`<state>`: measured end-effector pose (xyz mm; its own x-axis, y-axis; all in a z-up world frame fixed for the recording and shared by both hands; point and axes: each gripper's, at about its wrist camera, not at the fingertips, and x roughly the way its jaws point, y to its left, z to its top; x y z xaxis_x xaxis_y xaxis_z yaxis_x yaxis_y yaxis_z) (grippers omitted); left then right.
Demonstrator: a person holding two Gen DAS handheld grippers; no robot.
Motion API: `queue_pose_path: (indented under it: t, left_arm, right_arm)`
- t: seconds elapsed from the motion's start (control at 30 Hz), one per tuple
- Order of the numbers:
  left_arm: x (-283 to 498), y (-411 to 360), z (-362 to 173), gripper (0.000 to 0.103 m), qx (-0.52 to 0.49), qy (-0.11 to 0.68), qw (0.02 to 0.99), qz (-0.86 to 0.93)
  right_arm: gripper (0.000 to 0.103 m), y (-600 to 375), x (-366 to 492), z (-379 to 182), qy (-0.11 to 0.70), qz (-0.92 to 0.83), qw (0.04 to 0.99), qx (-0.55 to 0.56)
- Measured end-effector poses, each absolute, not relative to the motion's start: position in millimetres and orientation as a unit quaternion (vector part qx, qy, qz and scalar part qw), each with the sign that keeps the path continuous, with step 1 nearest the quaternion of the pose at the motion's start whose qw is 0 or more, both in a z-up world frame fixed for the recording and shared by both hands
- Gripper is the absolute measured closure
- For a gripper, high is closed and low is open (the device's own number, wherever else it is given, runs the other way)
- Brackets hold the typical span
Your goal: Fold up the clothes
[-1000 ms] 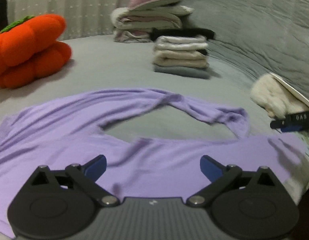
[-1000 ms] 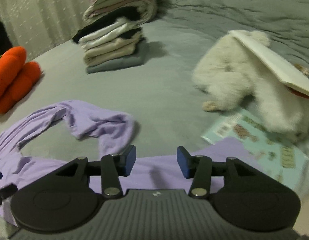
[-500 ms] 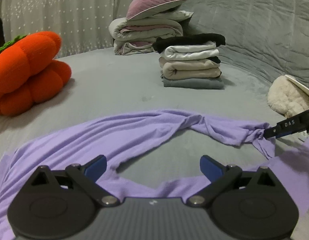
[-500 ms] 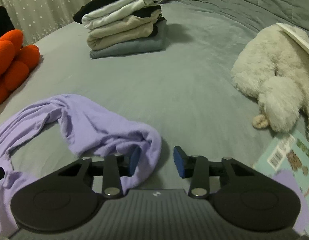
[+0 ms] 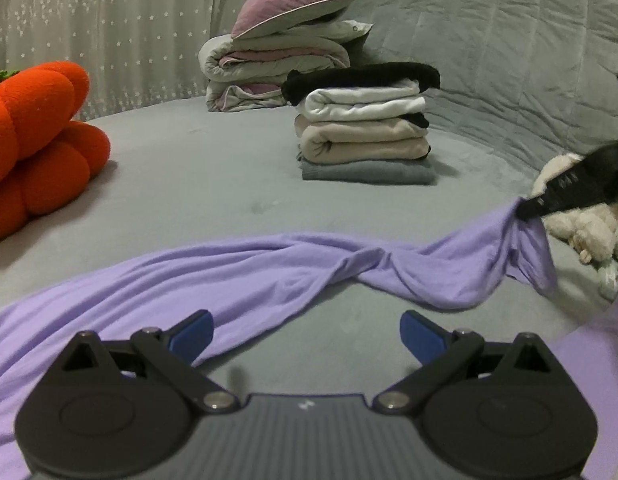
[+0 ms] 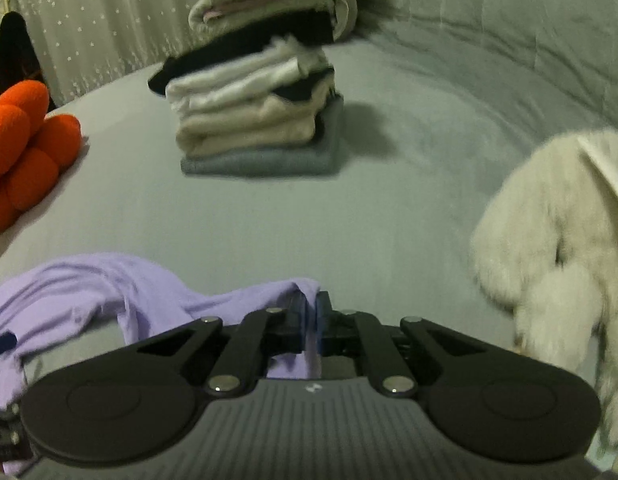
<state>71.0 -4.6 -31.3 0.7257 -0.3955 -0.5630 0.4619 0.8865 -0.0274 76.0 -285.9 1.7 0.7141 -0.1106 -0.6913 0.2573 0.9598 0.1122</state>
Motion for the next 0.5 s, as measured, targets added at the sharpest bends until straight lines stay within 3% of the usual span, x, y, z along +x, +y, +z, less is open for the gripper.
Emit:
queue_pose_path:
  t: [0.5]
  left_arm:
    - [85,14,-32,0.003,0.016,0.297,0.933,-0.203]
  right_arm:
    - [0.097,-240,126,-7,0.373,0.012,0.920,0.120]
